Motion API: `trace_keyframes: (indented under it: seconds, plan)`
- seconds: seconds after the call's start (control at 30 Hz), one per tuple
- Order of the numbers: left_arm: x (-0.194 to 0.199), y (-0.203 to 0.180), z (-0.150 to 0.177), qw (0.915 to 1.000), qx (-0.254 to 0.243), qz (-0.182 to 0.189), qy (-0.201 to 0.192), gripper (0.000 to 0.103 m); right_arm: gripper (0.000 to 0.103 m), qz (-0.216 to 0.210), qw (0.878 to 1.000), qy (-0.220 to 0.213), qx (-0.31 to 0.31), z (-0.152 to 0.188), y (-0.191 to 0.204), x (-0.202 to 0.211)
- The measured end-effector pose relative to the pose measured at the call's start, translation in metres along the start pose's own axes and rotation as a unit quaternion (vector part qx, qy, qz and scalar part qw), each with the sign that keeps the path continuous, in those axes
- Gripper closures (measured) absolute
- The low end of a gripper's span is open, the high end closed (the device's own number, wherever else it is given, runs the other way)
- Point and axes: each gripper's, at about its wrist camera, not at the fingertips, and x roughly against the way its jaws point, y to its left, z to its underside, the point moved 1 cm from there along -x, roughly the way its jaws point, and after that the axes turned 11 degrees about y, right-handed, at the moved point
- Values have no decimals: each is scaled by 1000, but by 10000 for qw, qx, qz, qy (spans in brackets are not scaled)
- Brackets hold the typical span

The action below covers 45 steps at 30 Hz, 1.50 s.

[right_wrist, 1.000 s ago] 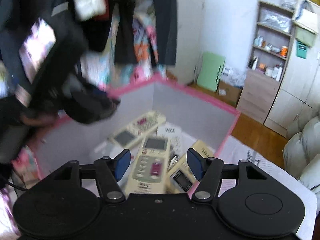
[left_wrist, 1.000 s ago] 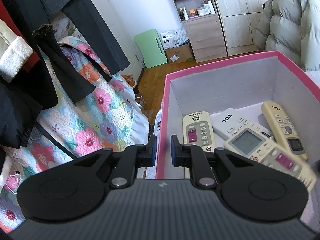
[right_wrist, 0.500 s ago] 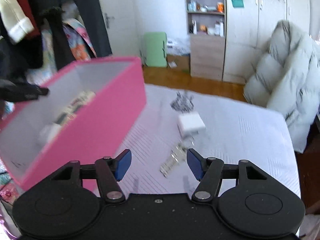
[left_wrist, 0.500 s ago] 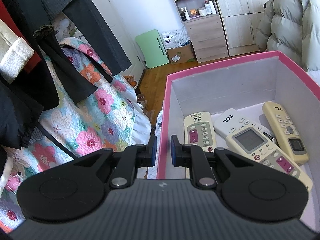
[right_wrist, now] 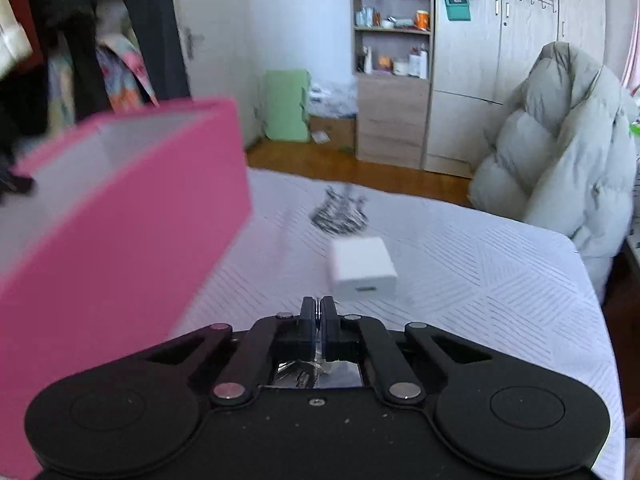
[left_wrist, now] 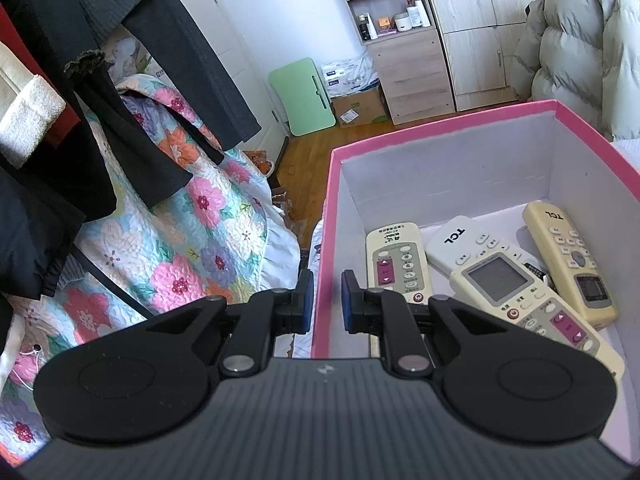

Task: Organize rigid objects
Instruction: 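Grasp the white charger cube on the table with the right tool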

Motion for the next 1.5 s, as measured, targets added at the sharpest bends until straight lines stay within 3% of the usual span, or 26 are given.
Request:
trace_keyframes:
  seconds: [0.2,0.43,0.57,0.7,0.9,1.0,1.07,1.13,1.17,1.27,1.5]
  plan:
    - [0,1,0,10000,3,-37,-6,89,99,-254,9989,-382,-53,-6,4,36]
    - [1,0,0,10000,5,-28,-8,89,99,-965,9898,-1046,77,-31,23,83]
    - [2,2,0,10000,37,-29,-16,89,99,-1508,9806,-1201,360,-47,43,99]
    - [3,3,0,10000,40,-19,-33,89,99,-2066,9697,-1115,670,-60,69,99]
    - [5,5,0,10000,47,-7,-65,89,99,-2408,9629,-299,1178,-59,108,42]
    - [5,5,0,10000,49,25,-72,89,98,-2077,9701,6,1255,-52,116,13]
    - [6,4,0,10000,22,33,-90,89,92,-1726,9753,-97,1372,-48,116,9]
    - [7,4,1,9999,-4,45,-106,89,90,-1640,9767,-231,1366,-46,112,13]
    - [6,3,0,9999,-5,52,-107,89,82,-1680,9763,-306,1327,-45,108,18]
    - [6,3,0,9999,-1,55,-112,89,68,-1620,9786,-512,1160,-47,89,35]
    - [6,3,0,9999,14,35,-110,89,62,-795,9935,-431,692,-43,29,38]
